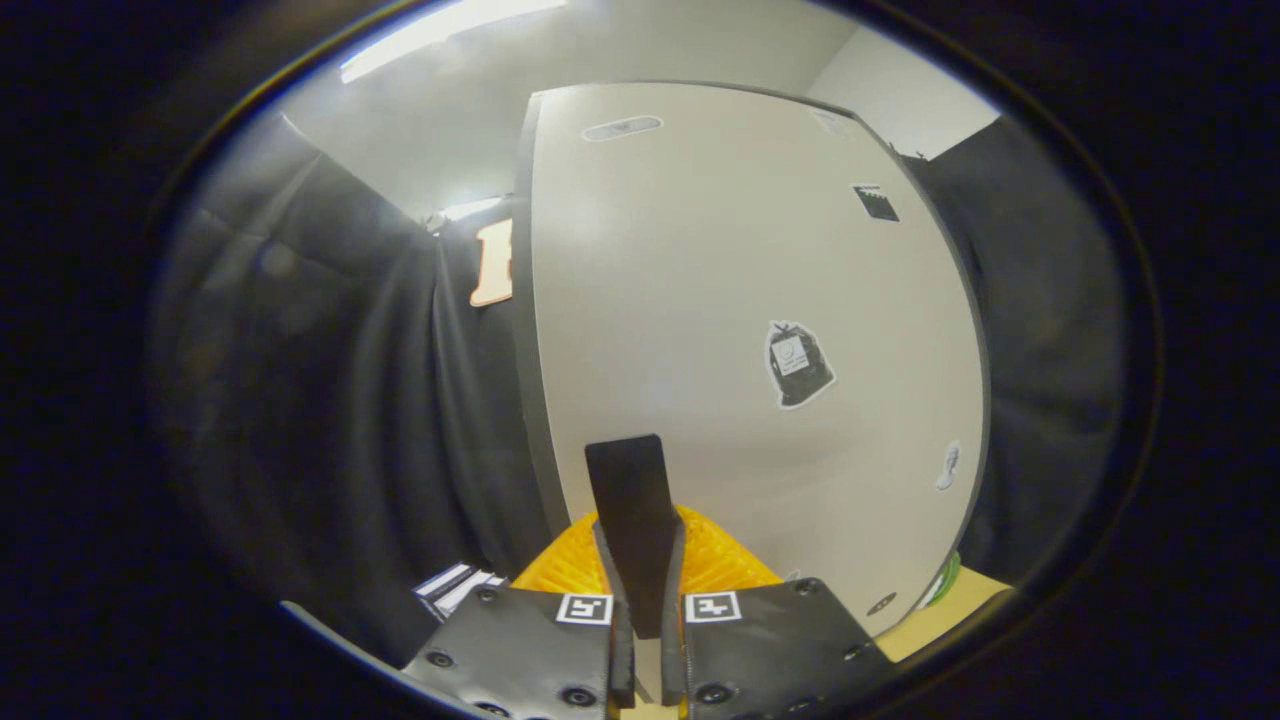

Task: Open the shoe cabinet door, grab the shoes and put them into the shoe cabinet, then close the shoe cabinet door.

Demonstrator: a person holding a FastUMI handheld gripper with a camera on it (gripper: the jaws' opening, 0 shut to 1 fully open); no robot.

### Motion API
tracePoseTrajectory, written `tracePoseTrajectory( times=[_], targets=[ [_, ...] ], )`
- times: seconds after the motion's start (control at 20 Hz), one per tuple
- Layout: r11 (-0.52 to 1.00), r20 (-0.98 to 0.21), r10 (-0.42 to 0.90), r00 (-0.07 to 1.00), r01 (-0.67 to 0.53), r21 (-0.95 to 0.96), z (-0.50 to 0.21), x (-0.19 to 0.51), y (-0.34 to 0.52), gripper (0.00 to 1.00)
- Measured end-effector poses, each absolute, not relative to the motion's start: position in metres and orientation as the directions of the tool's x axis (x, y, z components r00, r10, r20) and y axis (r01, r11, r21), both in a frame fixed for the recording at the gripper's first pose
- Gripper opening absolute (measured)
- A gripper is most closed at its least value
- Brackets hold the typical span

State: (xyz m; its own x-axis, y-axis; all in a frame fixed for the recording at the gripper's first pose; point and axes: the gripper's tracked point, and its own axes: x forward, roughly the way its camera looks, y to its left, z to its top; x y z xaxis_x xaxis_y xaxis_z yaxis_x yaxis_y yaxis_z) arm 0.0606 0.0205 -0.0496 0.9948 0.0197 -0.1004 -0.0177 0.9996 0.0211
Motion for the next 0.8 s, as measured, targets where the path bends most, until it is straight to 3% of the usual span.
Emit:
tracePoseTrajectory(
  times=[0.8],
  targets=[
    [0.998,-0.107,0.059,0.992,-0.057,0.022,-0.039,0.029,0.003,0.12]
  ],
)
